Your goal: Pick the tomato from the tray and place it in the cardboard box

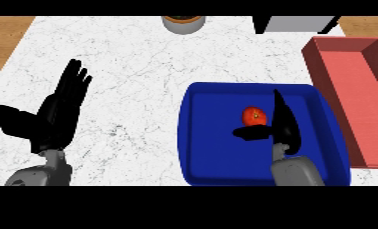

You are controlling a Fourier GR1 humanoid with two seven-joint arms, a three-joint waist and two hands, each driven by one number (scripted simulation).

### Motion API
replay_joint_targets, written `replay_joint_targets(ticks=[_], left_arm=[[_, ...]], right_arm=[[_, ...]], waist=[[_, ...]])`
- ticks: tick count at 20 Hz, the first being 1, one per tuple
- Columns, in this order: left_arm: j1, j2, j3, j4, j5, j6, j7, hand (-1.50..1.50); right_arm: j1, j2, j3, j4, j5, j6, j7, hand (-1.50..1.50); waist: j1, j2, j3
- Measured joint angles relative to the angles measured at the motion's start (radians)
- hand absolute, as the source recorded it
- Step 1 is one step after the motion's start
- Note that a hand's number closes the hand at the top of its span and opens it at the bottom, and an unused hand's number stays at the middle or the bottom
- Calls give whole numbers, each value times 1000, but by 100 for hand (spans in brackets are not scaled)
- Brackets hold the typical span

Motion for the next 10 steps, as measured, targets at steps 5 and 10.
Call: replay_joint_targets(ticks=[5,10], left_arm=[[6,0,14,-31,-3,-7,23,0],[-15,-2,26,-3,-10,-10,15,0]], right_arm=[[-15,-1,-5,49,2,-15,-28,150],[-26,-16,31,46,46,-6,-37,150]], waist=[[0,0,0],[-1,0,0]])
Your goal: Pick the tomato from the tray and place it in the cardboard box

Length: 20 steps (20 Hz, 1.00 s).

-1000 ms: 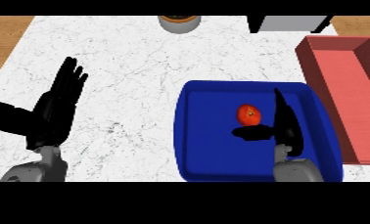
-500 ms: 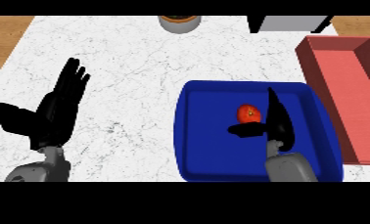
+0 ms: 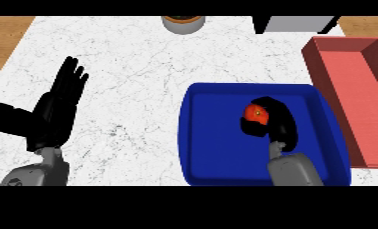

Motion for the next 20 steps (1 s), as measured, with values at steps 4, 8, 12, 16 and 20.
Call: replay_joint_targets(ticks=[4,8,12,16,20], left_arm=[[13,0,6,-10,5,-14,-4,0],[-12,-5,-5,-11,-1,-8,18,0],[-26,-21,-27,0,-13,-2,19,0],[-16,-27,-27,4,-17,2,8,0],[-7,-19,-11,15,-12,-9,-8,0]], right_arm=[[4,-7,20,-2,57,-6,-7,150],[-70,-10,109,65,132,47,-42,150],[-200,-9,226,134,201,170,-83,150],[-315,10,307,194,257,191,-91,150],[-379,17,357,176,293,198,-89,150]], waist=[[0,0,0],[13,2,0],[30,5,-1],[24,3,0],[13,2,0]])
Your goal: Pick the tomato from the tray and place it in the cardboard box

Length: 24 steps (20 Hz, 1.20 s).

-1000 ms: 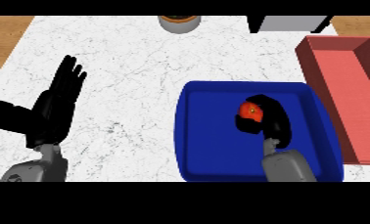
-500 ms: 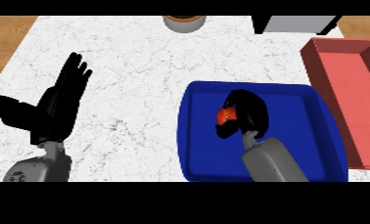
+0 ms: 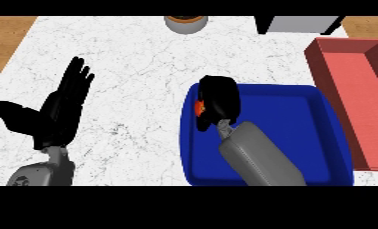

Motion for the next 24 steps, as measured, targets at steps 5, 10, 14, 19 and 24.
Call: replay_joint_targets(ticks=[5,10,14,19,24], left_arm=[[22,-3,8,8,2,-6,-22,0],[10,-1,12,4,3,-3,-10,0],[11,-3,11,6,-2,0,-10,0],[-11,3,17,1,-3,7,10,0],[4,0,12,-9,-8,4,8,0]], right_arm=[[-59,0,35,-120,37,102,40,150],[-109,3,-1,-249,58,66,157,150],[-119,-15,-53,-347,127,38,241,150],[-132,-84,-173,-449,166,58,274,150],[-120,-147,-301,-484,146,89,265,150]], waist=[[-9,-3,0],[-12,-5,0],[-19,-6,0],[-21,-5,0],[-17,-3,0]])
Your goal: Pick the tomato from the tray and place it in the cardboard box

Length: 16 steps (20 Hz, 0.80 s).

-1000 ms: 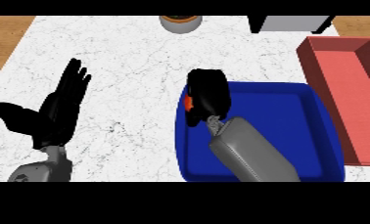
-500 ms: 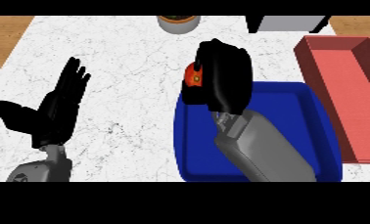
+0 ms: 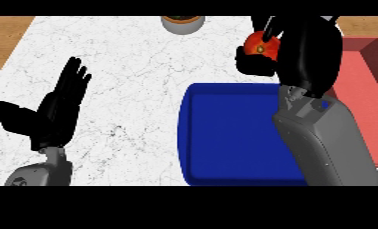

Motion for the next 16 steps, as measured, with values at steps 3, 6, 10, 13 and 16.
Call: replay_joint_targets(ticks=[3,6,10,13,16], left_arm=[[5,9,13,8,11,-17,-18,0],[0,2,9,18,5,-12,-18,0],[11,-3,3,3,6,-16,-13,0],[6,-2,8,21,5,-19,-28,0],[5,-1,6,-6,3,-12,-3,0]], right_arm=[[32,-46,-71,-17,-34,25,-26,150],[51,-83,-130,-11,-45,29,-53,150],[87,-162,-201,45,-32,-6,-119,150],[88,-212,-257,138,-38,-51,-193,150],[95,-263,-305,241,-50,-87,-276,150]], waist=[[1,1,0],[2,1,0],[4,2,0],[6,4,0],[10,4,0]])
